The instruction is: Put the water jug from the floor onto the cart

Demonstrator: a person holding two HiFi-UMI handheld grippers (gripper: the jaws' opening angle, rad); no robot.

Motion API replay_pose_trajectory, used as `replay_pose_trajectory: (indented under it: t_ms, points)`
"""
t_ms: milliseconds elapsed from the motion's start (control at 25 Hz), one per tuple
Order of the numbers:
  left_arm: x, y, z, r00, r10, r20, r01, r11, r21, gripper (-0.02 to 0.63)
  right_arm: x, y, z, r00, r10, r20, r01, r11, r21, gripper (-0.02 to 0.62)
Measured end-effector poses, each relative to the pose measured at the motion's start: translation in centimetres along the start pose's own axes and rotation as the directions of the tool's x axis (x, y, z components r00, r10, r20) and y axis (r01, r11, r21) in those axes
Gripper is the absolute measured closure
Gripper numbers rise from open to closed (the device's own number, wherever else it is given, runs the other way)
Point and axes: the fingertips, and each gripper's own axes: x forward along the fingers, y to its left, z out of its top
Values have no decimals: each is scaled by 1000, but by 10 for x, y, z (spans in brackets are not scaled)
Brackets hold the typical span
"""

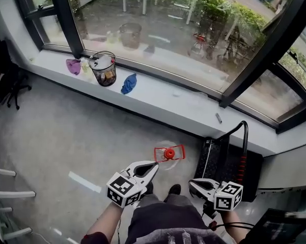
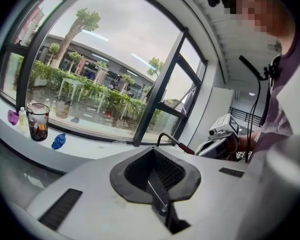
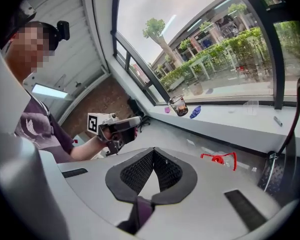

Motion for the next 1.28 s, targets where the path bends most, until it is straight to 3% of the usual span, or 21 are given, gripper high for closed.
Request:
replay_pose_trajectory:
  t_ms: [200,640,960,1280]
  points:
    - [9,19,-8,1000,2,-29,-4,998,-68,609,19,-26,10,999,-29,-25,29,999,23,595]
    - [58,43,-15,981,76,-181,-92,992,-82,609,52,-83,29,998,62,-3,-61,991,121,595]
    - [110,63,-34,925,131,-357,-147,989,-19,609,60,-155,25,995,86,-42,-75,972,222,595]
    - [143,113,-92,873,121,-473,-196,974,-113,609,79,-207,2,978,34,-204,11,976,218,595]
